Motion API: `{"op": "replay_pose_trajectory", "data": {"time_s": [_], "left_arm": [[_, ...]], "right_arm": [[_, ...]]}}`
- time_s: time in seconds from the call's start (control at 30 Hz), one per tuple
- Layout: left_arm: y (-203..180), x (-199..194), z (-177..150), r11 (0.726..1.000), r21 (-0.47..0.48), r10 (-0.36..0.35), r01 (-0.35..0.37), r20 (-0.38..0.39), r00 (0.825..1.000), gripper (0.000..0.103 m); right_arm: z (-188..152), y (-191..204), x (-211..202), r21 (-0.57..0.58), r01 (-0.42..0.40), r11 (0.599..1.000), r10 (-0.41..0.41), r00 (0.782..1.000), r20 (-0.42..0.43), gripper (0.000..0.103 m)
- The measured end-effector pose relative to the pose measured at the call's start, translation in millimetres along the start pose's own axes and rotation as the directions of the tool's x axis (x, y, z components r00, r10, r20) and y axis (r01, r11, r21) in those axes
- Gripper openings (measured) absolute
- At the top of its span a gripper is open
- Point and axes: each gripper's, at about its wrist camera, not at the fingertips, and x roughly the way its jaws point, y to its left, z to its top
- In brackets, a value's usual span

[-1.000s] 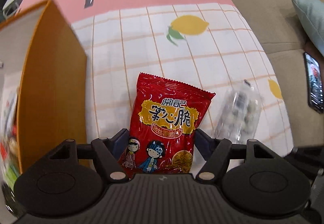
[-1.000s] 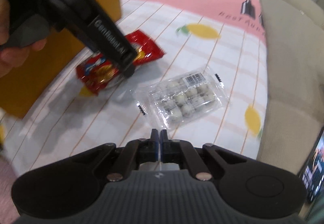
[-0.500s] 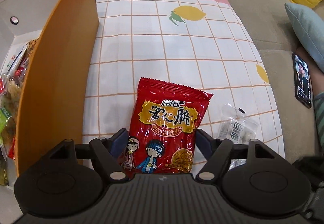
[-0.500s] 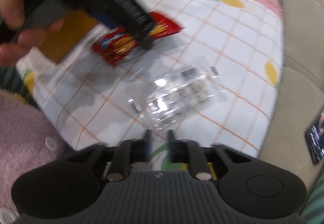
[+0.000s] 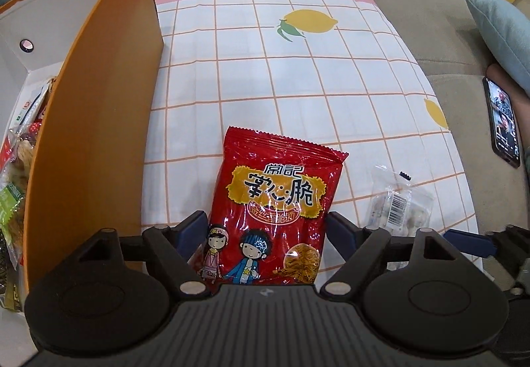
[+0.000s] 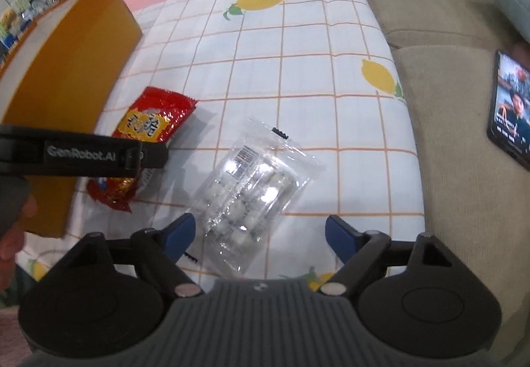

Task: Organize snacks
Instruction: 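Grasp the clear packet of white round snacks with the right tool, then carry the red bag and clear packet over the box with both tools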

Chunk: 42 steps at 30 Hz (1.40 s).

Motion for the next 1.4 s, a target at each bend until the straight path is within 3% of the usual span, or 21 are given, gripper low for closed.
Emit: {"op": "replay_pose_trajectory", "data": {"time_s": [0.27, 0.47, 0.73, 0.87, 1.0, 1.17, 1.23, 1.3, 1.4], "left_arm": [[5, 2, 1, 1.0, -0.018, -0.02, 0.02, -0.007, 1.0, 0.095], [5, 3, 0, 1.0, -0.006, -0.019, 0.019, -0.006, 1.0, 0.095], [5, 6, 1, 1.0, 0.009, -0.018, 0.018, -0.003, 1.0, 0.098], [4, 12, -2, 0.999, 0.03, -0.012, 0.013, -0.017, 1.0, 0.1], [-3, 14, -4, 0.997, 0.075, 0.014, -0.013, -0.005, 1.0, 0.102], [-12, 17, -8, 0.989, 0.14, 0.054, -0.054, 0.007, 0.999, 0.102], [-12, 17, -10, 0.989, 0.142, 0.042, -0.044, 0.017, 0.999, 0.097], [-12, 16, -10, 0.989, 0.144, 0.043, -0.046, 0.024, 0.999, 0.092], [-11, 13, -10, 0.989, 0.137, 0.045, -0.05, 0.035, 0.998, 0.082]], "right_arm": [[1, 15, 7, -0.107, 0.002, 0.994, 0.005, 0.998, 0.058, 0.084], [0, 17, 6, -0.2, 0.032, 0.979, -0.02, 0.998, 0.063, 0.074], [-1, 5, 1, -0.264, 0.036, 0.964, -0.026, 0.999, 0.043, 0.069], [-2, 14, 3, -0.31, 0.009, 0.951, 0.002, 0.999, 0.035, 0.071], [-2, 16, 7, -0.292, 0.027, 0.956, -0.02, 0.999, 0.028, 0.083], [-3, 21, 9, -0.289, 0.05, 0.956, -0.042, 0.998, 0.036, 0.083], [-3, 21, 8, -0.286, 0.055, 0.957, -0.044, 0.998, 0.045, 0.079], [-2, 21, 6, -0.279, 0.061, 0.958, -0.046, 0.997, 0.059, 0.067], [-2, 20, 4, -0.276, 0.06, 0.959, -0.043, 0.997, 0.067, 0.064]]}}
